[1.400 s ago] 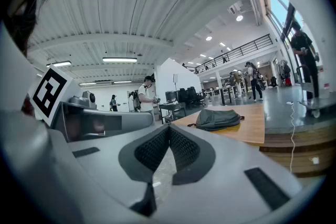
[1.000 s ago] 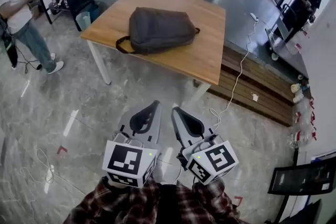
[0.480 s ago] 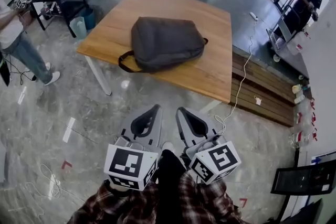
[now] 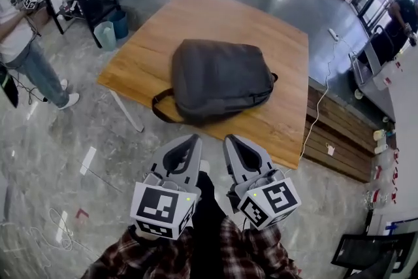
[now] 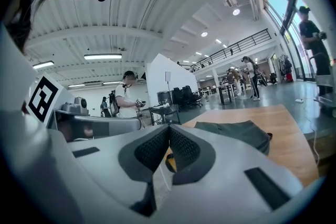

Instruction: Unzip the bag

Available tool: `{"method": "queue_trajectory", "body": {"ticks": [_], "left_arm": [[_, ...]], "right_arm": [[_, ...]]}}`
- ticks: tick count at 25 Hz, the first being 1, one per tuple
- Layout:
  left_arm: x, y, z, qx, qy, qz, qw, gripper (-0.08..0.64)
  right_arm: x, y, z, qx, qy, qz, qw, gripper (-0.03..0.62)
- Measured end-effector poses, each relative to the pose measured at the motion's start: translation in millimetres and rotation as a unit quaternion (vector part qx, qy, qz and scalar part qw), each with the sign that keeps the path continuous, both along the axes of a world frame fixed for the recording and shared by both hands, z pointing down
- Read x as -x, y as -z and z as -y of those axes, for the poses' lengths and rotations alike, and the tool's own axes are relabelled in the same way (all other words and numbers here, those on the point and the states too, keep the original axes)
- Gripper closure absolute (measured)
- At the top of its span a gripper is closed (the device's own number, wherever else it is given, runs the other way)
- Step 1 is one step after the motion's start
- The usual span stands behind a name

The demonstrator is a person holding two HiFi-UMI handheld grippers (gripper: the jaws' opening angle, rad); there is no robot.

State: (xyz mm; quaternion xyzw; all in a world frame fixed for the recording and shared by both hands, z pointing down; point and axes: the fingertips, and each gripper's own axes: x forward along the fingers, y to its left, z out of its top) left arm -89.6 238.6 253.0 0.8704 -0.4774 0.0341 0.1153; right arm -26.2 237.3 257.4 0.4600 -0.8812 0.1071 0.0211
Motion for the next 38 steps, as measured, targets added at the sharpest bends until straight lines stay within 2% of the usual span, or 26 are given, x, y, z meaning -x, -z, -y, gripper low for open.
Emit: {"method": "queue_trajectory", "body": {"ticks": [8, 14, 20, 27, 32, 38], "left_arm": [[-37, 26, 156, -0.016, -0.012, 0.004, 0.9998, 0.551], [-66, 29, 230, -0.011, -0.023, 0.006, 0.9997, 0.551], [-70, 24, 275, -0.001, -0.034, 0.013, 0.9993, 0.551], [-59, 15, 320, 0.009, -0.070, 0.025, 0.9972, 0.551], [-55, 4, 343, 0.019, -0.088, 0.026, 0.9956, 0.551], [-55, -10, 364, 0.042, -0.093, 0.029, 0.9944, 0.551]], "right_arm": [[-37, 24, 148, -0.014, -0.006, -0.004, 1.000, 0.581], [-66, 30, 222, -0.009, -0.015, -0.007, 1.000, 0.581], [-64, 24, 266, 0.004, -0.018, -0.007, 1.000, 0.581], [-49, 22, 308, 0.010, -0.050, -0.004, 0.999, 0.581], [-49, 10, 328, 0.021, -0.075, -0.001, 0.997, 0.581], [-51, -1, 344, 0.041, -0.082, -0.005, 0.996, 0.581]]}}
